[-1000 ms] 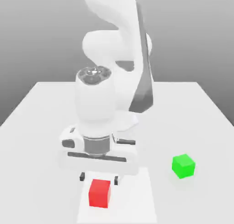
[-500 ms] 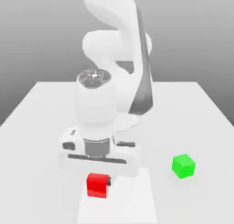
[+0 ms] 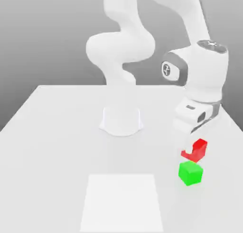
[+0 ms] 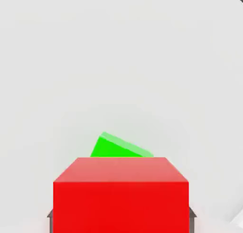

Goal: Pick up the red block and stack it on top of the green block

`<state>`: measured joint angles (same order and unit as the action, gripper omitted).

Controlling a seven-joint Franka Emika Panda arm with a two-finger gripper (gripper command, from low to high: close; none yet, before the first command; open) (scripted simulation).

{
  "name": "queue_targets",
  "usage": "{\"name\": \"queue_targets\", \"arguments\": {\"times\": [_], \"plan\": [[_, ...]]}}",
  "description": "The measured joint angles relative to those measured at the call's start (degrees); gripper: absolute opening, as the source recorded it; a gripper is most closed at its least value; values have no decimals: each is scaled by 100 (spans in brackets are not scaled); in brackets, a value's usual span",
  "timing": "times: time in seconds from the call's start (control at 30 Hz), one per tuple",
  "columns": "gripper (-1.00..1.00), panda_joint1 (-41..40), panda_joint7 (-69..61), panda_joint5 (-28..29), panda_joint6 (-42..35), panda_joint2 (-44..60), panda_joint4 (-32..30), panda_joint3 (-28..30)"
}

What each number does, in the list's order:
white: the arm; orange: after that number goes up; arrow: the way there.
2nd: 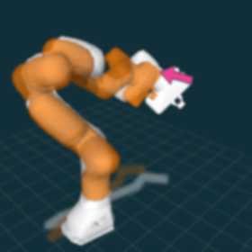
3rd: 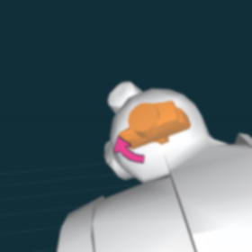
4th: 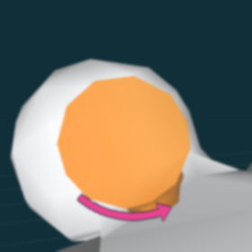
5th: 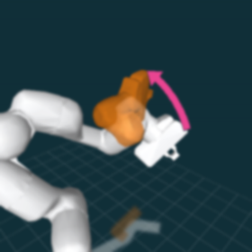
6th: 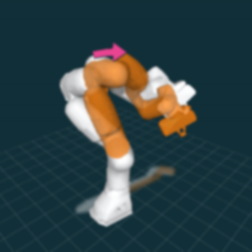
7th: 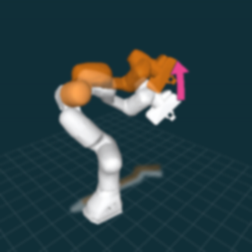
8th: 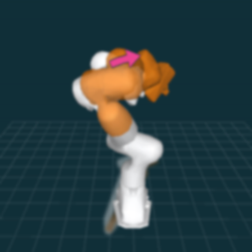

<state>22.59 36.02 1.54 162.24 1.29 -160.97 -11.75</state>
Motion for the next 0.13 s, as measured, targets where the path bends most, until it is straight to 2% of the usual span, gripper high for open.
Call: {"name": "queue_targets", "arguments": {"times": [0.03, 0.07, 0.13], "plan": [[-100, 13, 98, 139, 189, 202, 7, 50], [100, 34, 163, 232, 316, 337, 11, 88], [100, 34, 164, 232, 316, 337, 11, 88]]}}
